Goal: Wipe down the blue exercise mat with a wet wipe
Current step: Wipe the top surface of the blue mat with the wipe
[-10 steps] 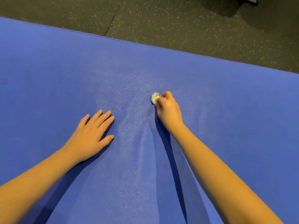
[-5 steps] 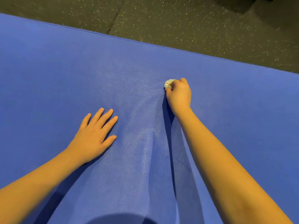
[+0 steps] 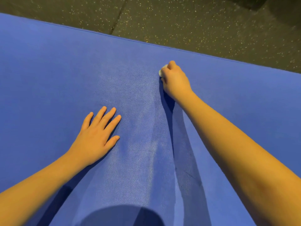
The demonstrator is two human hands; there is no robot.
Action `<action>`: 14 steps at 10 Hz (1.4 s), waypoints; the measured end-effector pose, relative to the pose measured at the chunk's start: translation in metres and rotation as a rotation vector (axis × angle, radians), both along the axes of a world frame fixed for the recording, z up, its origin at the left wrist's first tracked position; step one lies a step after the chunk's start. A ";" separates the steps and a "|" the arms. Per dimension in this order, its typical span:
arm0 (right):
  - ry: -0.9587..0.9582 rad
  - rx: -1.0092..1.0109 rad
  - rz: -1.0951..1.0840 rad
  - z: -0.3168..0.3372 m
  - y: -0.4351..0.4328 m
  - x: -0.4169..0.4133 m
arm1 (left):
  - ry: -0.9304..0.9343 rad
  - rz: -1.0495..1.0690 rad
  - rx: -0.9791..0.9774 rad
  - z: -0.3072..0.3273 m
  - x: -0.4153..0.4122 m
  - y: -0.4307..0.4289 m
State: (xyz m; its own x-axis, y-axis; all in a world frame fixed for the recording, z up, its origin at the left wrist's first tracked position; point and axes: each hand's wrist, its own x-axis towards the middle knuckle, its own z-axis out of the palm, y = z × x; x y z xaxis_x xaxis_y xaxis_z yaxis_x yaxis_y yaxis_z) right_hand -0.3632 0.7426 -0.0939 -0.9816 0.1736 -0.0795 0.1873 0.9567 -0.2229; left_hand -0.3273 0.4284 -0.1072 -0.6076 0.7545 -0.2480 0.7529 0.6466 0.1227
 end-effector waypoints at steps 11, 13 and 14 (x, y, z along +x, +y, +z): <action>0.142 -0.217 -0.160 -0.023 -0.028 0.040 | -0.004 0.009 -0.075 0.001 -0.003 0.003; 0.196 -0.173 -0.371 -0.025 -0.012 0.078 | 0.011 -0.013 -0.092 0.013 0.011 0.000; 0.201 -0.215 -0.407 -0.024 -0.035 0.095 | -0.006 0.002 -0.110 0.013 0.026 -0.007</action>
